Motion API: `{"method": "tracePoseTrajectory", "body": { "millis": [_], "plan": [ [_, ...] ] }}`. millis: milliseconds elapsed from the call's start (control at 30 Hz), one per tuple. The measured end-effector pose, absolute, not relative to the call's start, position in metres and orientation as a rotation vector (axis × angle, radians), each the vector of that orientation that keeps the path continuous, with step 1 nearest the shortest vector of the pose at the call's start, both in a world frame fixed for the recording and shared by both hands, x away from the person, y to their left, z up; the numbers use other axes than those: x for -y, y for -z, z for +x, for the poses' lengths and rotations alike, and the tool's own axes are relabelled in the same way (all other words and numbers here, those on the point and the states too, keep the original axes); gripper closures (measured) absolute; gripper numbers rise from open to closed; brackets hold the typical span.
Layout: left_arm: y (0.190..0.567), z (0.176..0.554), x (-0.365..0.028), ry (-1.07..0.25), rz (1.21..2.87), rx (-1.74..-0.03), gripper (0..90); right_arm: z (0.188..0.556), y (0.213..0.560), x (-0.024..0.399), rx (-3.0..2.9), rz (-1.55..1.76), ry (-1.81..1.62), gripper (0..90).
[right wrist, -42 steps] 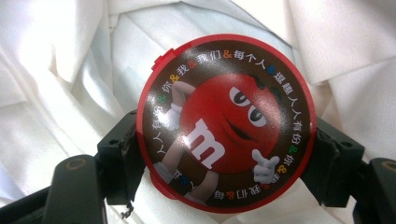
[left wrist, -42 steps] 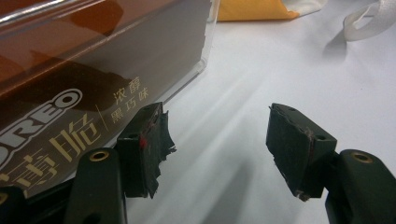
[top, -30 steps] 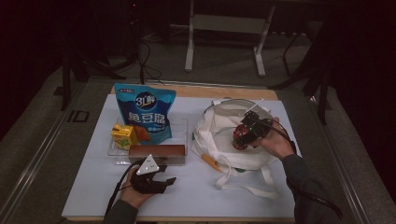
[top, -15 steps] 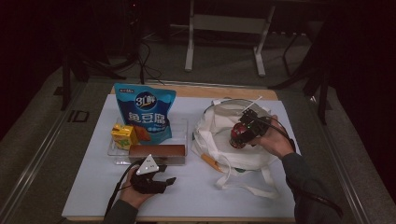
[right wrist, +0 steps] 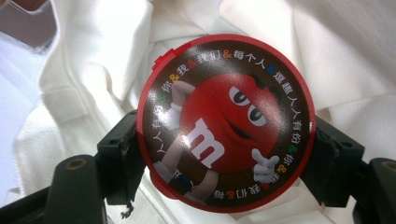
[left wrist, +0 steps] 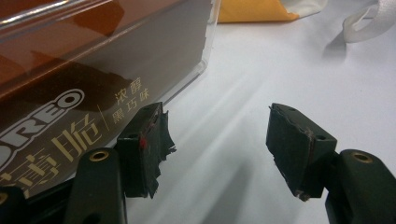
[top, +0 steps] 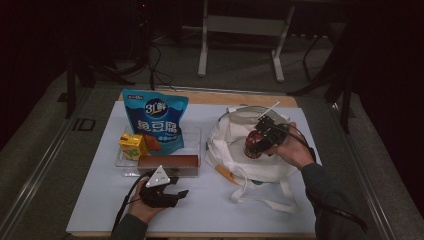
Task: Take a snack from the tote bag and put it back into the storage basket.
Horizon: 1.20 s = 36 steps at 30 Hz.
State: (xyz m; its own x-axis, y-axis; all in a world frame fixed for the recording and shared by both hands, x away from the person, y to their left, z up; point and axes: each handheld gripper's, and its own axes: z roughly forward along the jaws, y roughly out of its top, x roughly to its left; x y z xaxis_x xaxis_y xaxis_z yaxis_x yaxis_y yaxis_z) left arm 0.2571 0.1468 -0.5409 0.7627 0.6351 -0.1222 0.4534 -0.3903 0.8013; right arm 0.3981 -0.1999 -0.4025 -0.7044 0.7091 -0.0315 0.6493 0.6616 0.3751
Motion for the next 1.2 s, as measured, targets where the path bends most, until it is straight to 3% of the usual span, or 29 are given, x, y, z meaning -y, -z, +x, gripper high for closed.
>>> {"method": "tracePoseTrajectory", "body": {
  "millis": [767, 1200],
  "plan": [
    [0.541, 0.257, -0.147, -0.252, 2.053, -0.813, 37.9, 0.382, 0.353, 0.137, -2.749, 0.903, -0.61, 25.6],
    [0.541, 0.257, -0.147, -0.253, 2.057, -0.812, 37.9, 0.381, 0.343, 0.11, -2.772, 0.869, -0.643, 25.6]
  ]
}}
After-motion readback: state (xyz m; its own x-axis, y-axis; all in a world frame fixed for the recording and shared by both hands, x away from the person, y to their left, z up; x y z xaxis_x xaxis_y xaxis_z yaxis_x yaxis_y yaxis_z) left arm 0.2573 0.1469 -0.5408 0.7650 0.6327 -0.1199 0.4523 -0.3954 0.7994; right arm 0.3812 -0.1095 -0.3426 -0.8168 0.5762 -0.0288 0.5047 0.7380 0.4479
